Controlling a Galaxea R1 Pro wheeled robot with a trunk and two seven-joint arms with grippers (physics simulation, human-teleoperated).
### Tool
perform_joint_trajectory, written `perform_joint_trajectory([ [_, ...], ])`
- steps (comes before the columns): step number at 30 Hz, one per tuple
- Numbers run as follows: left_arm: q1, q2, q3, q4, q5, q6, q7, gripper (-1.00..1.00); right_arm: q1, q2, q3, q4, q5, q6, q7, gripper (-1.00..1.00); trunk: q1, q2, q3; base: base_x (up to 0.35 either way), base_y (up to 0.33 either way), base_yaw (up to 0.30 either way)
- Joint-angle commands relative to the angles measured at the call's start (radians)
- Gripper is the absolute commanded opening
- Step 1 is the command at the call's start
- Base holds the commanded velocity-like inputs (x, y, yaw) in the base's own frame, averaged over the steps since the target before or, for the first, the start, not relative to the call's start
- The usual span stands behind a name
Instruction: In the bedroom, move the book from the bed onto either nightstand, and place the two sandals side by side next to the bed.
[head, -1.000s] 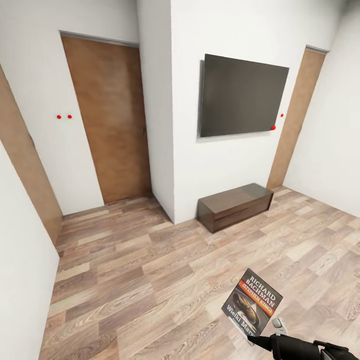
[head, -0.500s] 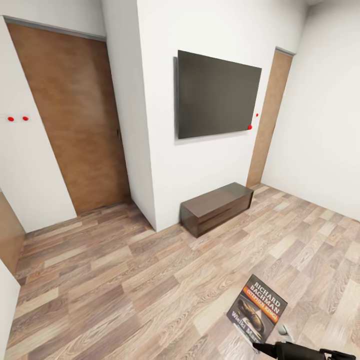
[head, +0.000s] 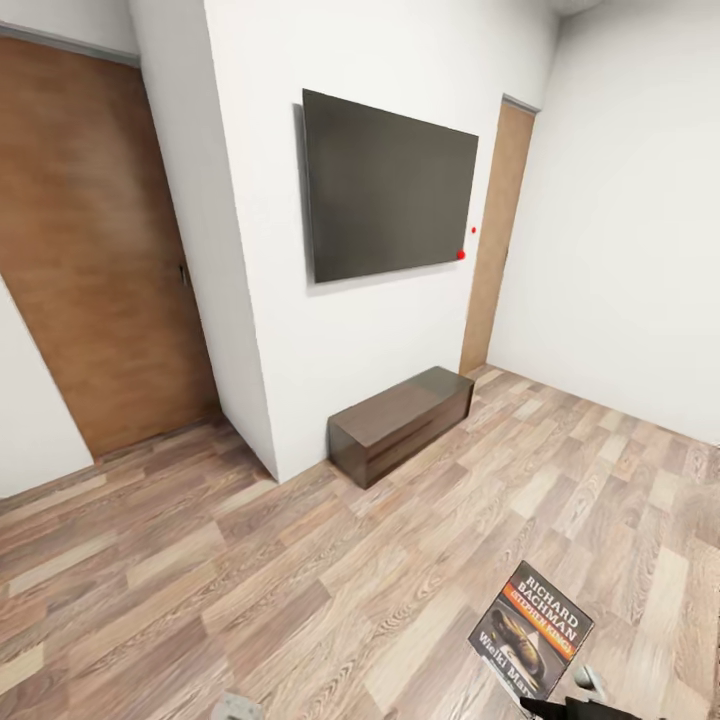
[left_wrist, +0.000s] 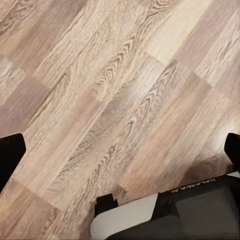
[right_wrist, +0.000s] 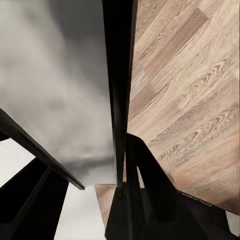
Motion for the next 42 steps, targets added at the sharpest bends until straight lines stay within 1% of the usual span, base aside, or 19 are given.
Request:
perform_joint_trajectory([
  [1,-0.001,-0.001,0.008,-0.007,-0.030,0.007,-0.005,1.00,-0.001,-0.001,-0.014,0.000,-0.012,0.011,-0.014,-1.00,0.001,-0.002,-0.002,0.333,0.000,-0.137],
  [2,-0.001,-0.001,0.008,-0.012,-0.043,0.013,-0.006,1.00,-0.001,-0.001,-0.044,0.001,-0.012,0.011,-0.038,-1.00,0.001,-0.002,-0.002,0.333,0.000,-0.125],
  [3,-0.001,-0.001,0.009,-0.014,-0.051,0.017,-0.007,1.00,-0.001,-0.001,-0.083,0.001,-0.012,0.011,-0.066,-1.00,0.001,-0.002,-0.002,0.332,0.000,-0.118],
  [5,-0.001,0.000,0.009,-0.015,-0.059,0.019,-0.007,1.00,-0.001,-0.001,-0.163,0.002,-0.012,0.010,-0.106,-1.00,0.001,-0.002,-0.002,0.332,0.000,-0.118],
  [6,-0.001,0.002,0.010,-0.013,-0.060,0.019,-0.007,1.00,-0.001,-0.001,-0.191,0.004,-0.012,0.010,-0.117,-1.00,0.001,-0.002,-0.002,0.332,0.000,-0.121],
  [8,-0.001,0.003,0.011,-0.011,-0.061,0.015,-0.007,1.00,-0.001,-0.001,-0.220,0.020,-0.012,0.009,-0.128,-1.00,0.001,-0.002,-0.002,0.332,0.000,-0.122],
  [9,-0.001,0.004,0.011,-0.007,-0.060,-0.002,-0.007,1.00,-0.001,-0.001,-0.233,0.052,-0.012,0.008,-0.133,-1.00,0.001,-0.002,-0.002,0.333,0.000,-0.122],
  [12,0.000,0.005,0.012,0.013,-0.060,-0.039,-0.007,1.00,-0.001,0.000,-0.239,0.075,-0.012,-0.010,-0.134,-1.00,0.001,-0.002,-0.002,0.333,0.000,-0.117],
  [16,0.000,0.005,0.013,0.027,-0.060,-0.058,-0.004,1.00,-0.001,0.000,-0.241,0.084,-0.012,-0.025,-0.135,-1.00,0.001,-0.002,-0.002,0.333,0.000,-0.109],
  [30,0.000,0.005,0.012,0.037,-0.058,-0.062,-0.001,1.00,-0.001,-0.001,-0.241,0.087,-0.012,-0.029,-0.135,-1.00,0.001,-0.002,-0.002,0.330,-0.018,-0.120],
  [42,0.001,0.003,0.011,0.037,-0.059,-0.062,0.000,1.00,-0.001,-0.001,-0.241,0.087,-0.012,-0.029,-0.133,-1.00,0.001,-0.002,-0.007,0.305,-0.115,-0.247],
])
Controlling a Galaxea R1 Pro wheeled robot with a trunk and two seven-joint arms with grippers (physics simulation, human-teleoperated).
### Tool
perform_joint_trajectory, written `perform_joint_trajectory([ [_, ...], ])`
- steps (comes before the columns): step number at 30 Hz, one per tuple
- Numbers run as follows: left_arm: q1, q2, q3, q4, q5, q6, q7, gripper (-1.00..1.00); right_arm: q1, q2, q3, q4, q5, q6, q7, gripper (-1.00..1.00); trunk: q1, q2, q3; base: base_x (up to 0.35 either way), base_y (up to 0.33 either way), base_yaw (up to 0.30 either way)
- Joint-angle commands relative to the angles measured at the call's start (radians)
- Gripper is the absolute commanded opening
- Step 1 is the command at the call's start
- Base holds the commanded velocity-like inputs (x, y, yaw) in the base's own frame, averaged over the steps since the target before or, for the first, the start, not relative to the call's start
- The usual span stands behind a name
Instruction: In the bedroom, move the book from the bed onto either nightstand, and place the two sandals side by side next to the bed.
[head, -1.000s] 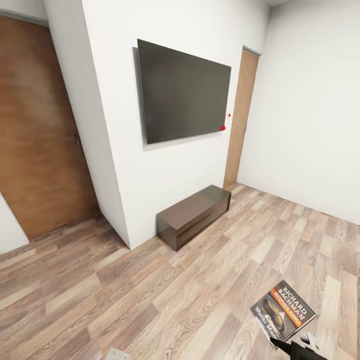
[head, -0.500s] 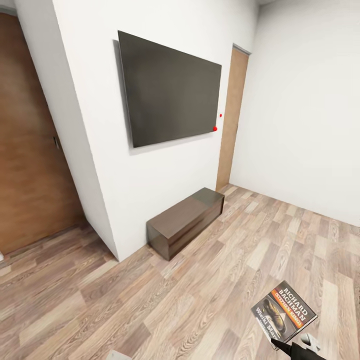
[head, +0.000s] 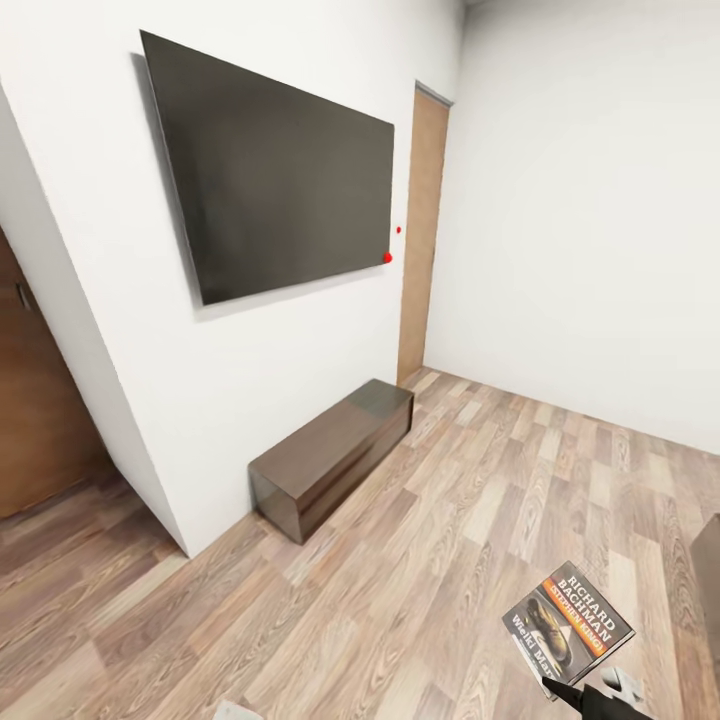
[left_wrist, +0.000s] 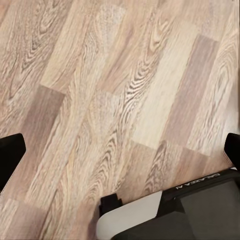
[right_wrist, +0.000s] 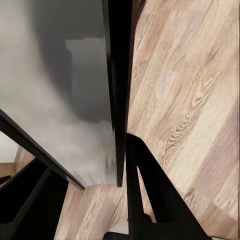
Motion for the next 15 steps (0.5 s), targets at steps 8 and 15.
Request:
perform_joint_trajectory([
  [8,-0.001,0.000,0.009,0.000,-0.010,-0.004,-0.005,1.00,-0.001,0.000,0.004,0.000,-0.012,0.009,0.003,-1.00,0.001,-0.002,-0.006,0.149,-0.089,-0.273],
  [15,-0.001,0.000,0.009,0.000,-0.010,-0.005,-0.005,1.00,-0.001,0.000,0.004,0.000,-0.012,0.009,0.002,-1.00,0.001,-0.002,-0.009,0.007,-0.004,-0.274],
])
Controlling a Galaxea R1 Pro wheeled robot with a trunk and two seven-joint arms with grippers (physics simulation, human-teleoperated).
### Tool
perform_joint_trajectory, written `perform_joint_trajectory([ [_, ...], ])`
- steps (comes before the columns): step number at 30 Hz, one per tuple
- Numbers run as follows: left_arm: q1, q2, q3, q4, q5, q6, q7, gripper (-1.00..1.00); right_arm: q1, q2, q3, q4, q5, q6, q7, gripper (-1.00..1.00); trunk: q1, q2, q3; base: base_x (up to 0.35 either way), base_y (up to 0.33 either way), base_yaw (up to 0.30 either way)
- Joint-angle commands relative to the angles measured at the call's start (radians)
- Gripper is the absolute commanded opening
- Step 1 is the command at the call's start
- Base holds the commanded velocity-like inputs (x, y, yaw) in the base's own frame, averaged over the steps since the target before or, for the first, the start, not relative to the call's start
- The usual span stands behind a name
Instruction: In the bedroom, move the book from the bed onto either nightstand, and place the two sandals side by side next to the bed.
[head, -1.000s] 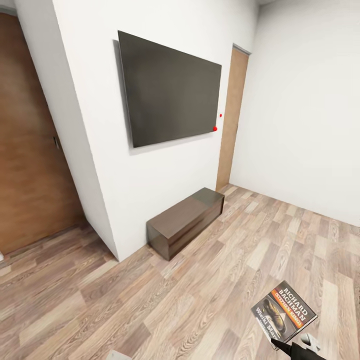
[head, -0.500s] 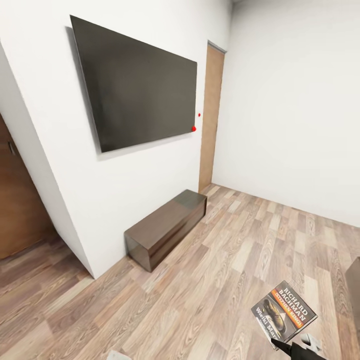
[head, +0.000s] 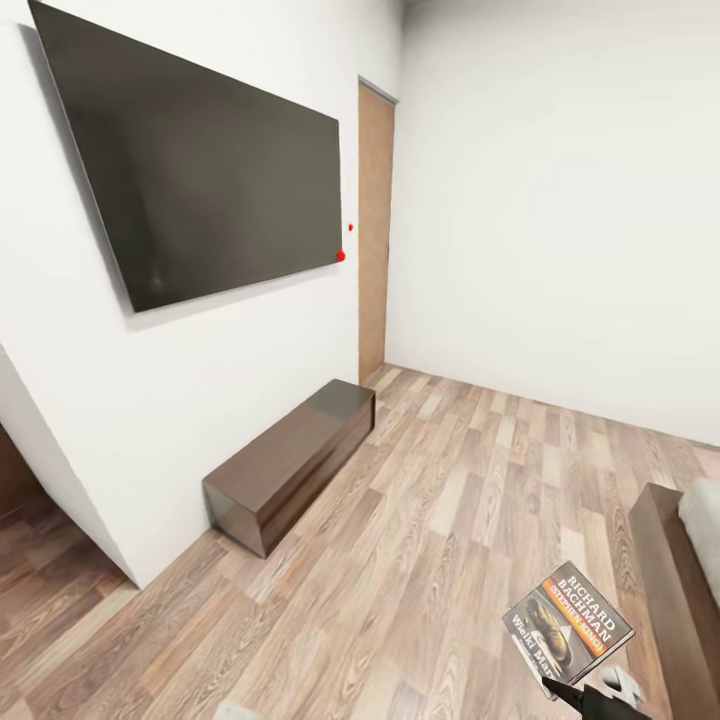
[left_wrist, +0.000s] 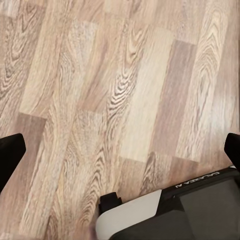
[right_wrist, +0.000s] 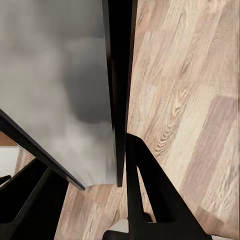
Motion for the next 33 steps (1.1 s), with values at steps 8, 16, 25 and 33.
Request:
perform_joint_trajectory([
  [8,-0.001,0.000,0.009,0.000,-0.009,-0.004,-0.004,1.00,-0.001,0.000,0.003,0.000,-0.012,0.009,0.001,-1.00,0.001,-0.002,-0.006,0.000,0.000,-0.275],
  [16,-0.001,0.000,0.009,0.000,-0.009,-0.004,-0.004,1.00,-0.001,0.000,0.003,0.000,-0.012,0.009,0.001,-1.00,0.001,-0.002,-0.009,0.000,0.000,-0.274],
  [25,-0.001,0.000,0.009,0.000,-0.009,-0.004,-0.004,1.00,-0.001,0.000,0.003,0.000,-0.012,0.009,0.001,-1.00,0.001,-0.002,-0.013,0.000,0.000,-0.274],
  [33,-0.001,-0.001,0.009,0.000,-0.008,-0.004,-0.004,1.00,-0.001,0.001,0.003,0.000,-0.012,0.009,0.001,-1.00,0.001,-0.002,-0.016,0.000,0.000,-0.274],
])
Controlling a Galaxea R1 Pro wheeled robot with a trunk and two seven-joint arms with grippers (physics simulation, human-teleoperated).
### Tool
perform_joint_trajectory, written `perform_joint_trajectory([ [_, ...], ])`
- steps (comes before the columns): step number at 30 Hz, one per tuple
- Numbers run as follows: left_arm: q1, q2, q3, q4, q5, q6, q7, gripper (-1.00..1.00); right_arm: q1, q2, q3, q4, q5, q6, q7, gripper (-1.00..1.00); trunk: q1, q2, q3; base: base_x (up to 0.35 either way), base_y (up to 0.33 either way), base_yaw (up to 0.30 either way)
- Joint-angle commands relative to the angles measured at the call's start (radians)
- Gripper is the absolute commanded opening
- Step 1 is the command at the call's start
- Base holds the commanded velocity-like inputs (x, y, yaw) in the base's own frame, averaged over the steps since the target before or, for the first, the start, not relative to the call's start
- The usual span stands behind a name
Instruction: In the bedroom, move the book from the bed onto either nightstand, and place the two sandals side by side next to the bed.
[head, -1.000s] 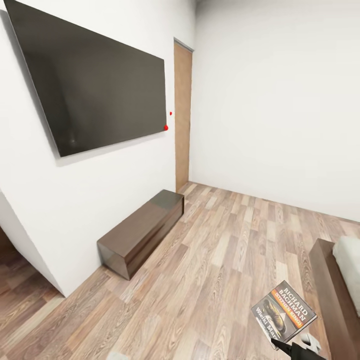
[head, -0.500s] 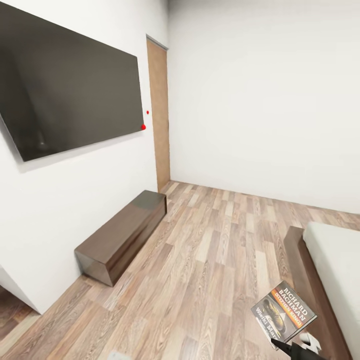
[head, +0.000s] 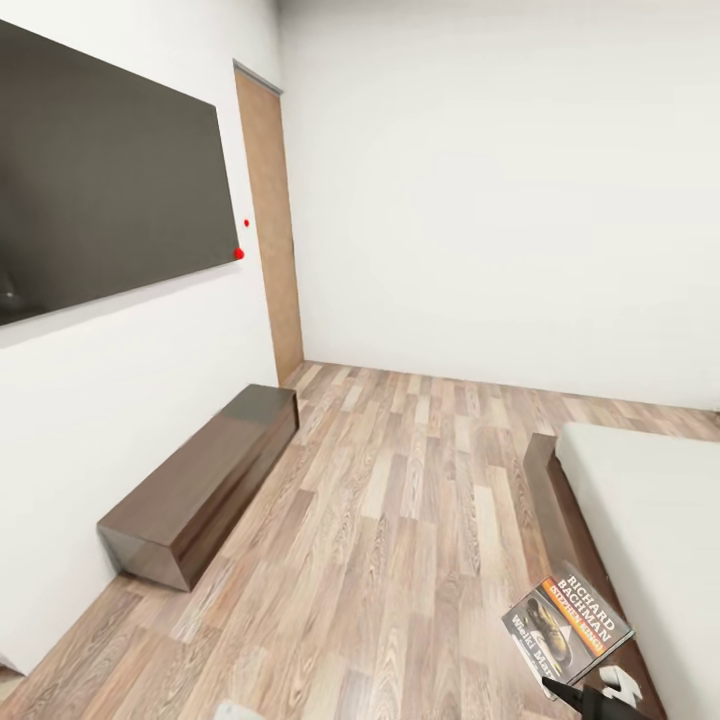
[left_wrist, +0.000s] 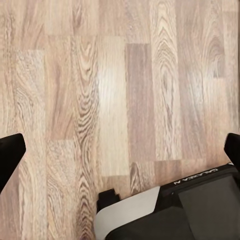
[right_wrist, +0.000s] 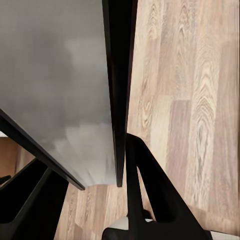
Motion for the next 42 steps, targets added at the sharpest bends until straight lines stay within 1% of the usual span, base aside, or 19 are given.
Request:
perform_joint_trajectory([
  [1,-0.001,0.000,0.009,0.000,-0.010,-0.004,-0.004,1.00,-0.001,0.000,0.003,0.000,-0.012,0.009,0.002,-1.00,0.001,-0.002,-0.003,0.000,0.000,-0.274],
  [24,-0.001,0.000,0.010,0.000,-0.007,-0.004,-0.004,1.00,-0.001,0.001,0.004,-0.002,-0.012,0.009,0.006,-1.00,0.001,-0.002,-0.012,0.000,0.000,-0.268],
  [30,-0.001,0.000,0.009,0.000,-0.007,-0.004,-0.004,1.00,-0.001,0.007,0.005,-0.003,-0.011,0.009,0.008,-1.00,0.001,-0.002,-0.013,0.000,0.000,-0.067],
  [42,-0.001,0.000,0.010,0.000,-0.006,-0.004,-0.004,1.00,-0.001,0.008,0.004,-0.002,-0.011,0.009,0.012,-1.00,0.001,-0.002,-0.013,0.000,0.000,-0.003],
])
